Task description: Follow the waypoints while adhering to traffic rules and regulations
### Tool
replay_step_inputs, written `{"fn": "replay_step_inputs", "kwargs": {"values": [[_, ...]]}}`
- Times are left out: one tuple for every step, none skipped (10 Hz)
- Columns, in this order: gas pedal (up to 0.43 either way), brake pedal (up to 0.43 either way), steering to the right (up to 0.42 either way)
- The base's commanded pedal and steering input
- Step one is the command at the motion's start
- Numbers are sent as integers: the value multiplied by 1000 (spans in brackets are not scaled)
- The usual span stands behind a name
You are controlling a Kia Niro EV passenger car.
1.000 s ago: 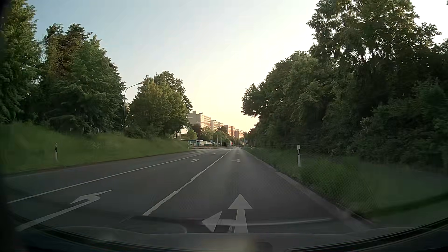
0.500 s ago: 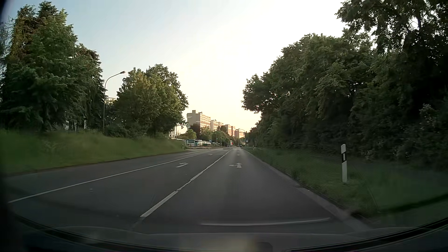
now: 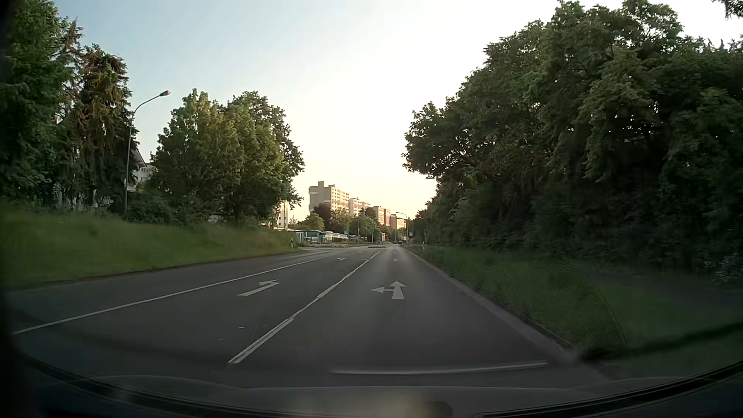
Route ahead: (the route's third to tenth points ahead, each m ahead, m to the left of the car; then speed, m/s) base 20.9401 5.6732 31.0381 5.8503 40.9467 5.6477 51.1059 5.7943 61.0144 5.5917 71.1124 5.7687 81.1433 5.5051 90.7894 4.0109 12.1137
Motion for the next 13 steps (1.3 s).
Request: {"fn": "replay_step_inputs", "kwargs": {"values": [[39,30,-1],[39,30,-1],[39,24,0],[39,30,0],[39,30,0],[39,30,0],[39,30,0],[39,24,0],[39,30,-1],[39,30,0],[39,30,0],[39,24,0],[39,30,0]]}}
